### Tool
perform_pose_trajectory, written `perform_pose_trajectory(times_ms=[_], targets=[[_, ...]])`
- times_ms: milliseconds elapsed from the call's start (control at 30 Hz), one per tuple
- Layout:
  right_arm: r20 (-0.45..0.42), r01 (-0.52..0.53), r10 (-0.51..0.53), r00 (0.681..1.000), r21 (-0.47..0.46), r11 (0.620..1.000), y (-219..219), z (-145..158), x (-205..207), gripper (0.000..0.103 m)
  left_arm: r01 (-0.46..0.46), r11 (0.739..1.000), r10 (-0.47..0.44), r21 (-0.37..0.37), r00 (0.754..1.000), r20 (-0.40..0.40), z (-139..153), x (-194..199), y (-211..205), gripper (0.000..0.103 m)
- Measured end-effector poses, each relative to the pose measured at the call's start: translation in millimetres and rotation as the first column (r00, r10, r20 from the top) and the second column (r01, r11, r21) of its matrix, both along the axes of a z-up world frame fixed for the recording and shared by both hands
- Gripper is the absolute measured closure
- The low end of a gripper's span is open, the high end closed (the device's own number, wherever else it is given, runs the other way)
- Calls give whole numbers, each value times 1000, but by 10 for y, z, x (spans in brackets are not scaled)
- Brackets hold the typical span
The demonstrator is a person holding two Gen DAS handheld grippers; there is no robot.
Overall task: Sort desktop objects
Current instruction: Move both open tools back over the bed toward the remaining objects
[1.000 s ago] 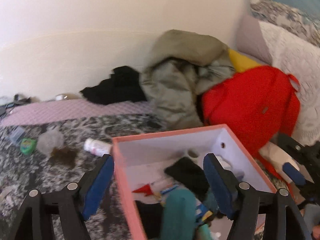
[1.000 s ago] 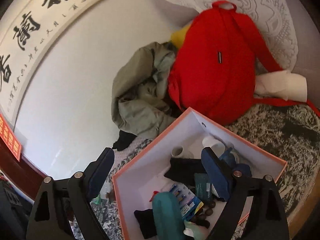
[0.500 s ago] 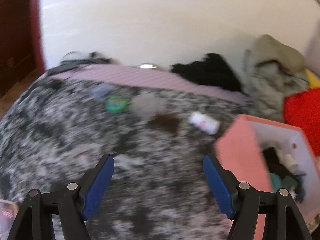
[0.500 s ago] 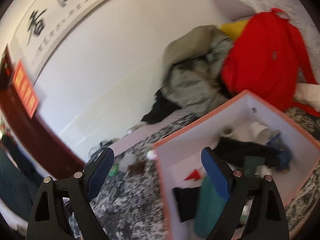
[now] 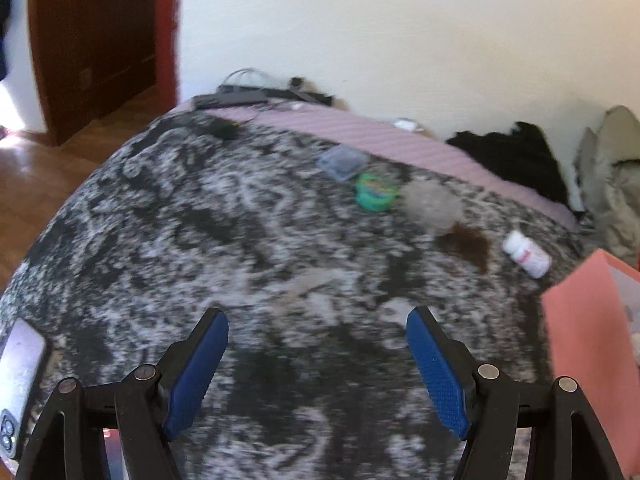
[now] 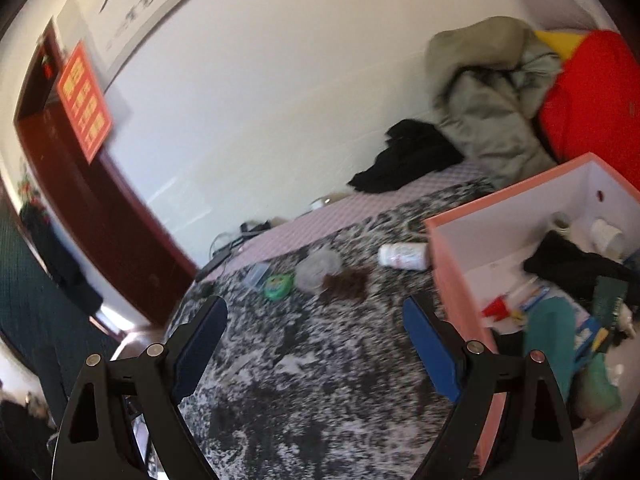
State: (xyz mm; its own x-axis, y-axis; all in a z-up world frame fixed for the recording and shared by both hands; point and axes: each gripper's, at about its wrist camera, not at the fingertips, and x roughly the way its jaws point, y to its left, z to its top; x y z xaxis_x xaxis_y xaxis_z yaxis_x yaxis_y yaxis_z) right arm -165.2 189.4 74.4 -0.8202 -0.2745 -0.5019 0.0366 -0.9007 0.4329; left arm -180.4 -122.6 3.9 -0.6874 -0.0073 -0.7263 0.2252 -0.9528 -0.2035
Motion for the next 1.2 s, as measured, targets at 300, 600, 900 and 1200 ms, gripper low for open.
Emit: perform_pose_trajectory(times_ms=[300, 600, 900, 1200], targets=[[22, -56, 56, 998, 20, 998, -449, -230, -281, 11, -38, 999, 38, 25, 999, 29, -178, -106, -369, 26], [57, -85, 81, 995, 70, 994, -625, -438, -642, 11, -39, 998, 36, 48, 998, 52, -321, -508, -512, 26], [121, -72, 60, 991, 96, 993, -615, -685, -1144, 9, 26, 997, -30, 70, 998, 59, -464, -1068, -290, 26], [216, -44, 6, 976, 174, 984, -630, -1246, -1752, 9, 106, 991, -112, 86, 991, 72, -706, -1602, 28, 25]])
